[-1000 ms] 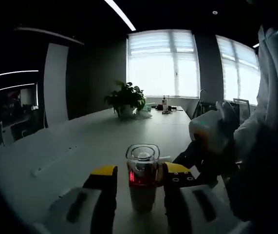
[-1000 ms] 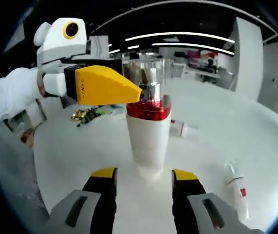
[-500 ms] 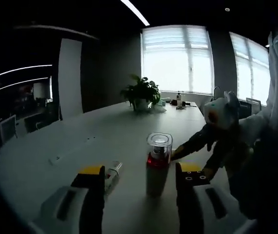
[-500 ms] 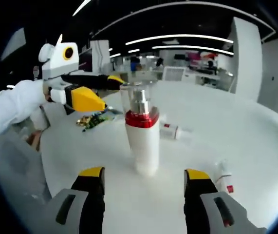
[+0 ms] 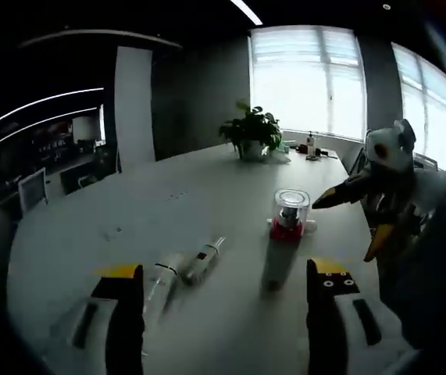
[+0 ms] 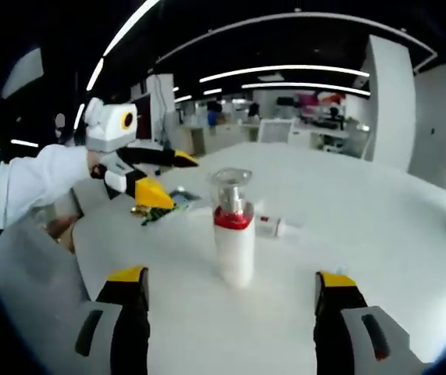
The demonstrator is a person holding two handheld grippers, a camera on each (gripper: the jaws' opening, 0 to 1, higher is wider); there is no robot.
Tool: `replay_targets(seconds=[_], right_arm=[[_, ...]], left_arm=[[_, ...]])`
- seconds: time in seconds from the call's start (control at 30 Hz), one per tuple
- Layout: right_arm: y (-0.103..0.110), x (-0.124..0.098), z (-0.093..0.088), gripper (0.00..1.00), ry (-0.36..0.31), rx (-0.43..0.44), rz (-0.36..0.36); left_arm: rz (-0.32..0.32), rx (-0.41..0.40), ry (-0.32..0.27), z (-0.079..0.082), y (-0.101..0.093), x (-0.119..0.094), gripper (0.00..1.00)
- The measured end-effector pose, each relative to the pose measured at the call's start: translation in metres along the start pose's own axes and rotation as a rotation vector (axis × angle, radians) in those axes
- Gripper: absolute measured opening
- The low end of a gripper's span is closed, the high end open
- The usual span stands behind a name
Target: Arrange the skincare products in the storage area until every visible bottle or jar stands upright without overlapping.
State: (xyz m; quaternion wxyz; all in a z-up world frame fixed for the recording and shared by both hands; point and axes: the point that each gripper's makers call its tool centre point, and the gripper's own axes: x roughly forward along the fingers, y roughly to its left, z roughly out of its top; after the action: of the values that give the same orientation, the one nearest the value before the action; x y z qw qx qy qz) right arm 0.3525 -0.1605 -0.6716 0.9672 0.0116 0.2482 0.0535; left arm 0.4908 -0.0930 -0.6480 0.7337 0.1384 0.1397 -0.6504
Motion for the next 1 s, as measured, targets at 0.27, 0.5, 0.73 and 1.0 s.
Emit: replay_targets(seconds=[0.27,0.5,0.73,1.0], right_arm=[[0.009,-0.007,0.005,0.95,-0.002,-0.002,0.017],[0.013,-0.016,0.010,0.99,-0.008,-0.027,0.011],[0.022,-0.019,0.014,1.00,-0.007,-0.055,0.030],[0.027,-0.026,0.015,1.00,-0.016,-0.041,0.044]], left_arm=[[0.030,-0.023,0.025,-0.005,0.002,-0.017,0.99],[0.033,-0.032,0.002,0.002,-0.012,-0.043,0.99],[0.090,-0.044,0.014,-0.004,-0.014,-0.067,0.99],[0.147,-0.096,-0.017,-0.001,-0.017,-0.096,0.99]])
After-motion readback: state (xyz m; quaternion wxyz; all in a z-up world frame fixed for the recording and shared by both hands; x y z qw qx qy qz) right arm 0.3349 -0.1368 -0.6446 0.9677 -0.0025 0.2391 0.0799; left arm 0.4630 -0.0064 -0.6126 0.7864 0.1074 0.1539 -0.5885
